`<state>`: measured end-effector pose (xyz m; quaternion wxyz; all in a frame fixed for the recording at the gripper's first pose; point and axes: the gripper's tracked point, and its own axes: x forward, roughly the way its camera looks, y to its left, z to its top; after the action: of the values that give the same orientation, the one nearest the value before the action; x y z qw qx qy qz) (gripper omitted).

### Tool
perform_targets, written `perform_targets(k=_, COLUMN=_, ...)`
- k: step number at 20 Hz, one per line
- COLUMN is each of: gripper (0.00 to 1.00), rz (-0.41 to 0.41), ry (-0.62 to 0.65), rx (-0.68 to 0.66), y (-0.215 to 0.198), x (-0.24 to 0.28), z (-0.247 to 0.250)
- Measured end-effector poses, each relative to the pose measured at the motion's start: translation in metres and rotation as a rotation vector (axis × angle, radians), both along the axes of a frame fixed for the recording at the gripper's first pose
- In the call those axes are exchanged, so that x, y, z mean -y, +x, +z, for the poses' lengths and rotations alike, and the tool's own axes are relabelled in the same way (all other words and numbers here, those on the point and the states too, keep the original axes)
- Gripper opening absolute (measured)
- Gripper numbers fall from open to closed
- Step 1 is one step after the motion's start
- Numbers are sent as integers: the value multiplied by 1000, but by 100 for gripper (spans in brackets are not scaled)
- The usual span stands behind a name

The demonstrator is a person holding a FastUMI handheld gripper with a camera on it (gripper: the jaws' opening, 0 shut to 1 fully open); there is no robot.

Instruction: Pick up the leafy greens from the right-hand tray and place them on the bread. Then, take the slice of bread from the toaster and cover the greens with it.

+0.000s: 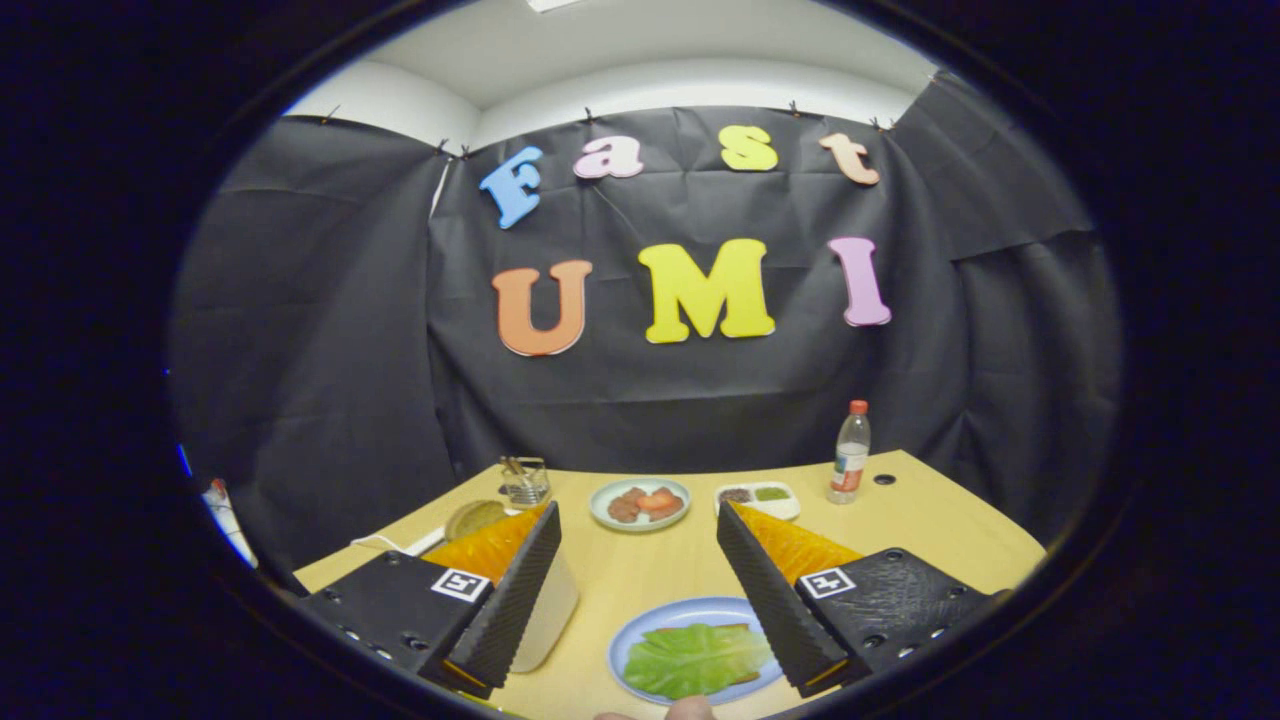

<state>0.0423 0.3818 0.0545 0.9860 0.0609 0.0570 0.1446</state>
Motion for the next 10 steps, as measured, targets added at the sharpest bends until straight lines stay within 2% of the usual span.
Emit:
perform_targets(k=3, gripper=96, rz=51, ry=6, rx=6, y=-7, x=-54, z=2)
perform_targets(k=7, gripper=96, rz=79, ry=-22, rx=-23, y=-6, x=-104, z=-18)
perform_targets(k=10, gripper=96, rz=53, ry=-33, rx=-63, y=4, x=-120, z=-35)
